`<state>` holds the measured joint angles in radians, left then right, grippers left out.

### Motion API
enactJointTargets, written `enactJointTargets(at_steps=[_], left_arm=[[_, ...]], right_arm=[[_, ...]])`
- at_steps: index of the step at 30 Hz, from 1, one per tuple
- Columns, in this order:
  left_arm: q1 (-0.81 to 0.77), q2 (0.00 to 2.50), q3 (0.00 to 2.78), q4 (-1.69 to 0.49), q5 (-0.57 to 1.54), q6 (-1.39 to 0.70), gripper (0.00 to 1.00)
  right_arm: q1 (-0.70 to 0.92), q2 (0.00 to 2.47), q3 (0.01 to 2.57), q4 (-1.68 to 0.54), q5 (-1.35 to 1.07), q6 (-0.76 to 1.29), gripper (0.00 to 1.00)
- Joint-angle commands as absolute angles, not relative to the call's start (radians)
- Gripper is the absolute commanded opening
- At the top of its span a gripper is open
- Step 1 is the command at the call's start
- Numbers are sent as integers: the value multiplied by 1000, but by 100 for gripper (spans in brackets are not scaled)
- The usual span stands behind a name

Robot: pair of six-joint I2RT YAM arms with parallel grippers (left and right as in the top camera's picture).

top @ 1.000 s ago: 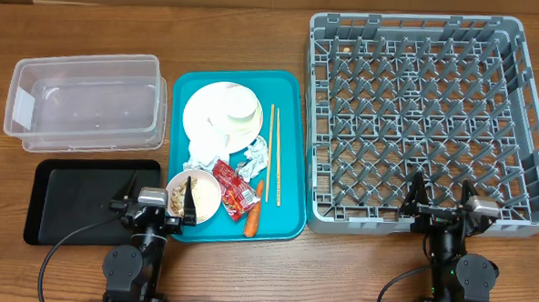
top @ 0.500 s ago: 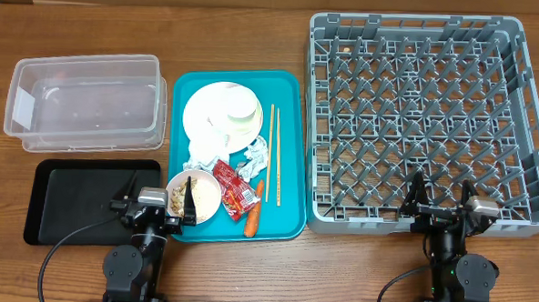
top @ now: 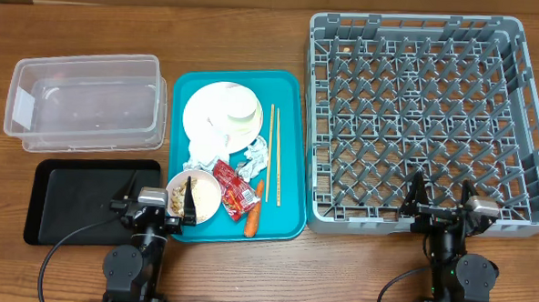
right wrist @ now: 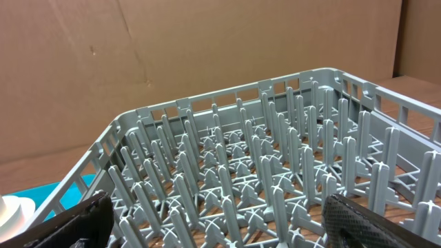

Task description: Sort waste into correct bins and load items into the dishwasher

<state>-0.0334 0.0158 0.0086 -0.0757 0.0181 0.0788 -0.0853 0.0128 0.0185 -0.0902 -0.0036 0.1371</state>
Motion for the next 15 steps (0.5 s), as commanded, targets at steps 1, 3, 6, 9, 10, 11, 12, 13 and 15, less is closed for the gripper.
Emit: enactJointTargets(at_steps=[1, 3, 6, 9, 10, 11, 12, 13, 15], left_arm=[[-40, 6, 5, -76, 19, 90, 100], [-40, 6, 5, -76, 19, 90, 100], [-40, 6, 5, -72, 30, 90, 100], [-40, 6, 5, -69, 91, 90, 100], [-40, 6, 7, -70, 114, 89, 100], [-40, 6, 10, -71, 135, 89, 100], [-40, 6, 16, -75, 164, 88, 100], [-40, 6, 24, -83, 179, 73, 100], [-40, 6, 56, -120, 181, 21, 100]], right_arm=[[-89, 3, 8, -84, -10, 133, 100], [-89, 3, 8, -84, -10, 133, 100], [-89, 3, 8, -84, -10, 133, 100], [-89, 3, 8, -84, -10, 133, 100], [-89, 3, 8, -84, -10, 133, 100], [-89, 3, 8, -84, -10, 133, 100], [-89, 3, 8, -84, -10, 133, 100], [-89, 3, 8, -84, -10, 133, 100], [-89, 3, 8, -84, -10, 133, 100]])
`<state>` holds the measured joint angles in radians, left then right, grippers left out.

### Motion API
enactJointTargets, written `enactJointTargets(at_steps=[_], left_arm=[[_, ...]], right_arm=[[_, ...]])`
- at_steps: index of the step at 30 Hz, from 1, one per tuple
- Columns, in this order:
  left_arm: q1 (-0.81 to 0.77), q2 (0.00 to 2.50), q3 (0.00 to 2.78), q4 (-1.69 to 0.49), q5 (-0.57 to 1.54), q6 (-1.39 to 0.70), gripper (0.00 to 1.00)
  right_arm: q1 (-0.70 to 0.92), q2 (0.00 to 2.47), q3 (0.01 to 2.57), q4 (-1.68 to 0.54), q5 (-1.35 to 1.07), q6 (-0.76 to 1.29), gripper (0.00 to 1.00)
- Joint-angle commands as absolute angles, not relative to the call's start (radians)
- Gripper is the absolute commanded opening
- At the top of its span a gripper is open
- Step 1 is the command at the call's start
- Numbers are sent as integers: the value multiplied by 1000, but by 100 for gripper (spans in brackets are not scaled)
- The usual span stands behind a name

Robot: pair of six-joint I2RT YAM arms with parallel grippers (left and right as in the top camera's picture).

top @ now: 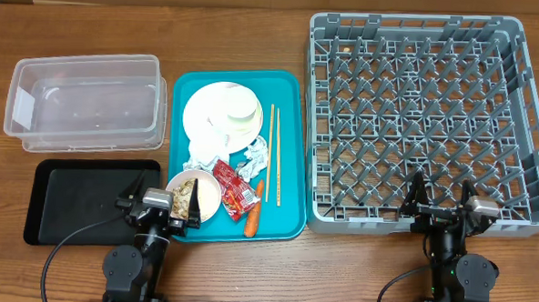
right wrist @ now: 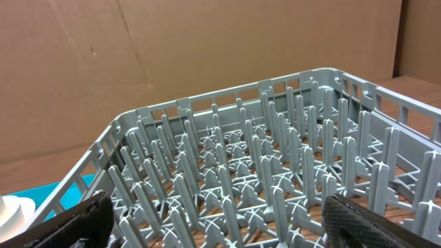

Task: Sort waste into correct bins and load items into the dishwasher
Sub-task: 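Reach the left gripper to the white tissue on the teal tray and grasp it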

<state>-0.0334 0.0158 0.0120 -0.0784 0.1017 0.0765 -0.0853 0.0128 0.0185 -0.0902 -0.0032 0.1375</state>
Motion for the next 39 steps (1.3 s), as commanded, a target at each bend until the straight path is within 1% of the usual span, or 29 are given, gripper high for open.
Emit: enactJointTargets(at_steps=[1, 6, 11, 14, 16, 19, 21, 26, 29, 39], left_arm=[[-40, 6, 81, -150, 181, 8, 100], [-40, 20, 255, -322, 175, 37, 100], [-40, 149, 454, -444, 154, 53, 100], [-40, 282, 579, -503, 154, 74, 100], [-40, 419, 697, -570, 153, 89, 100], [-40, 606, 859, -691, 155, 90, 100], [-40, 770, 1002, -820, 168, 89, 100], [-40, 1028, 1206, -1003, 309, 89, 100], [-40, 1126, 1248, -1054, 308, 86, 100], [-40, 1340, 1248, -1077, 341, 87, 100]], right_arm=[[-89, 3, 8, -84, -10, 133, 100], [-89, 3, 8, -84, -10, 133, 100], [-89, 3, 8, -84, -10, 133, 100], [-89, 3, 8, -84, -10, 133, 100], [-89, 3, 8, -84, -10, 133, 100], [-89, 3, 8, -84, -10, 133, 100], [-89, 3, 8, -84, -10, 133, 100], [-89, 3, 8, -84, -10, 133, 100], [-89, 3, 8, -84, -10, 133, 100], [-89, 3, 8, -84, -10, 133, 100]])
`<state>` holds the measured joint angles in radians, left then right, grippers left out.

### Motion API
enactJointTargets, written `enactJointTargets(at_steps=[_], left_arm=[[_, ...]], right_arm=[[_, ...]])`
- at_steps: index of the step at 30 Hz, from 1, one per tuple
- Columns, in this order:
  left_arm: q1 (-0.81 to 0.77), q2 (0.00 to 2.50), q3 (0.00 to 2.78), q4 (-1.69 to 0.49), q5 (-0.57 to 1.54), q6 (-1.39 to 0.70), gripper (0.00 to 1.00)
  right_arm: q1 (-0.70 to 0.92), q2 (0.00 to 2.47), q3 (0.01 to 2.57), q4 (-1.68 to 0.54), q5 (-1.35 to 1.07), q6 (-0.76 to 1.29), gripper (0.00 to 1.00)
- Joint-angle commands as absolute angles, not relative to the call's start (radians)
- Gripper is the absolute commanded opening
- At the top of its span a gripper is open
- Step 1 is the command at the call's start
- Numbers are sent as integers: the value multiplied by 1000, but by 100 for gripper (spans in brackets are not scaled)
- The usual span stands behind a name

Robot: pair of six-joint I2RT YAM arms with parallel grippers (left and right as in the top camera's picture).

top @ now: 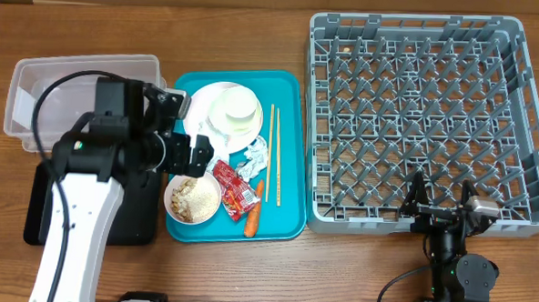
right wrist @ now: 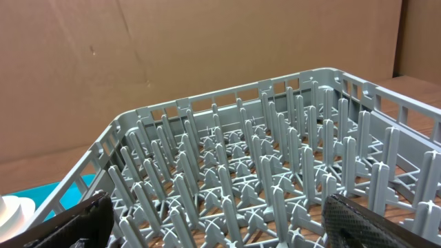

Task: Sort waste into correct bins and load items into the dishwasher
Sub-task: 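Reach the left gripper to the white tissue on the teal tray and grasp it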

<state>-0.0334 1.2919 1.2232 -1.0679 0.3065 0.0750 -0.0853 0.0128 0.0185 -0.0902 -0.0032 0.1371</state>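
Note:
A teal tray (top: 290, 88) holds a white plate (top: 207, 125) with a small dish on it (top: 238, 109), chopsticks (top: 274, 151), a bowl of food scraps (top: 193, 199), a red wrapper (top: 234, 190), a crumpled white wrapper (top: 256, 155) and a carrot piece (top: 253, 219). My left gripper (top: 190, 127) hangs open over the tray's left side, above the plate's edge and a crumpled napkin that it mostly hides. The right gripper (right wrist: 213, 227) rests open at the front edge of the grey dish rack (right wrist: 234, 165), with nothing between its fingers.
A clear plastic bin (top: 36, 77) stands at the back left, with a flat black tray (top: 44, 205) in front of it, partly under my left arm. The grey dish rack (top: 431, 112) fills the right side. A cardboard wall stands behind the table.
My left arm was down at the front table edge by the food bowl; now it is raised and reaches over the tray's left side. The right arm has not moved.
Both grippers rested open at the front edge, the left beside the food bowl. A moment later the left gripper had turned a little in place. Now it hangs open over the plate and napkin. Nothing on the tray has shifted.

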Motion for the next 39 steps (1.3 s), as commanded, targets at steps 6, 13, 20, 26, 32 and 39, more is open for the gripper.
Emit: enactJointTargets(at_steps=[6, 13, 20, 26, 32, 39], left_arm=[[-40, 1438, 1247, -1072, 340, 109, 79], [-40, 1570, 1247, -1030, 332, 105, 69], [-41, 1621, 1247, -886, 322, 105, 68], [-41, 1622, 1239, -876, 253, 89, 72], [-78, 1623, 1195, -809, 242, 90, 73], [-142, 1638, 1174, -751, 46, 46, 73]], right_arm=[[-89, 3, 8, -84, -10, 133, 100], [-89, 3, 8, -84, -10, 133, 100], [-89, 3, 8, -84, -10, 133, 100], [-89, 3, 8, -84, -10, 133, 100], [-89, 3, 8, -84, -10, 133, 100], [-89, 3, 8, -84, -10, 133, 100]])
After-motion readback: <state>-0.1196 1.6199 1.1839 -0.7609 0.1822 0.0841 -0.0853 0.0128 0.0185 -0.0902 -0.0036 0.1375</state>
